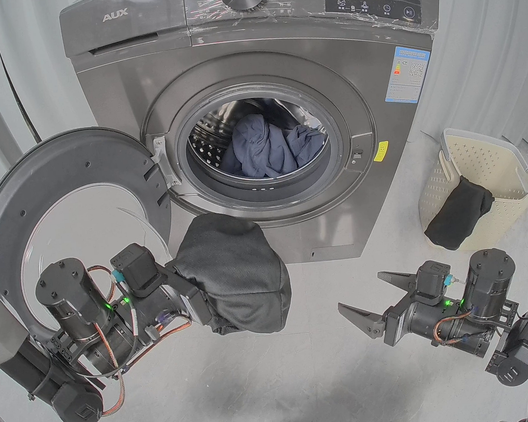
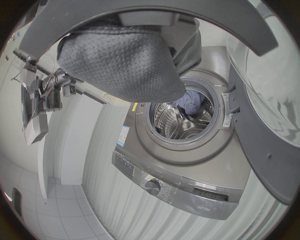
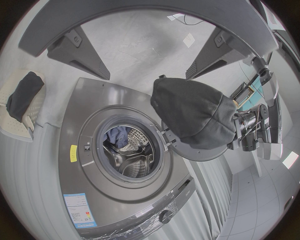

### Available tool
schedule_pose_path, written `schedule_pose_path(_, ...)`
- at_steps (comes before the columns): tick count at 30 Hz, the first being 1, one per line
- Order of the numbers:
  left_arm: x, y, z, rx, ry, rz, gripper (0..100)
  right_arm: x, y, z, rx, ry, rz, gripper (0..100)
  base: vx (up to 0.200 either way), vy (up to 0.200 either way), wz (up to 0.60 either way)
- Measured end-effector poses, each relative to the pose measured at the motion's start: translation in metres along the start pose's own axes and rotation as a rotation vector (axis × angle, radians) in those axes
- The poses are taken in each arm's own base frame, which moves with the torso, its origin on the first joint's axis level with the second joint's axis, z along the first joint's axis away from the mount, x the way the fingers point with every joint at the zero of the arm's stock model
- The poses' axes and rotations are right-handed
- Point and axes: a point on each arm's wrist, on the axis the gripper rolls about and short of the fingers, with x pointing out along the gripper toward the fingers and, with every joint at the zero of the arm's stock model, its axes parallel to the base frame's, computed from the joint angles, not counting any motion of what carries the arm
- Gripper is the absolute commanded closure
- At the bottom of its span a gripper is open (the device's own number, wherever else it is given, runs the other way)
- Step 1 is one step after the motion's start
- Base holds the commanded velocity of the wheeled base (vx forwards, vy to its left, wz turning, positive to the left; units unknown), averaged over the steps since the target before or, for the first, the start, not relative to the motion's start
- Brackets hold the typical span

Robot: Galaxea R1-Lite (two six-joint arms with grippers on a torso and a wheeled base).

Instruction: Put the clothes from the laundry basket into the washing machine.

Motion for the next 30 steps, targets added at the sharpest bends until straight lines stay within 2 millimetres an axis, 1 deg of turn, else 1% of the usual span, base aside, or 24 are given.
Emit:
schedule_pose_path(2,-0.002,-0.001,-0.002,0.011,0.012,-0.005,100,0.000,-0.003,0.001,0.002,-0.003,-0.012,0,0.000,0.000,0.00)
schedule_pose_path(8,-0.003,-0.003,-0.005,0.008,0.024,-0.017,100,0.000,-0.003,0.001,0.003,-0.006,-0.014,0,0.200,0.000,0.00)
schedule_pose_path(17,0.004,-0.005,-0.011,0.007,0.037,-0.028,100,-0.001,0.000,0.000,0.001,0.001,-0.003,0,0.200,0.000,0.00)
schedule_pose_path(29,0.008,-0.011,-0.019,0.008,0.064,-0.048,100,0.000,0.002,-0.002,0.002,0.011,0.005,0,0.200,0.000,0.00)
schedule_pose_path(30,0.008,-0.014,-0.020,0.009,0.068,-0.057,100,0.000,0.002,-0.003,0.002,0.013,0.005,0,0.000,0.000,0.00)
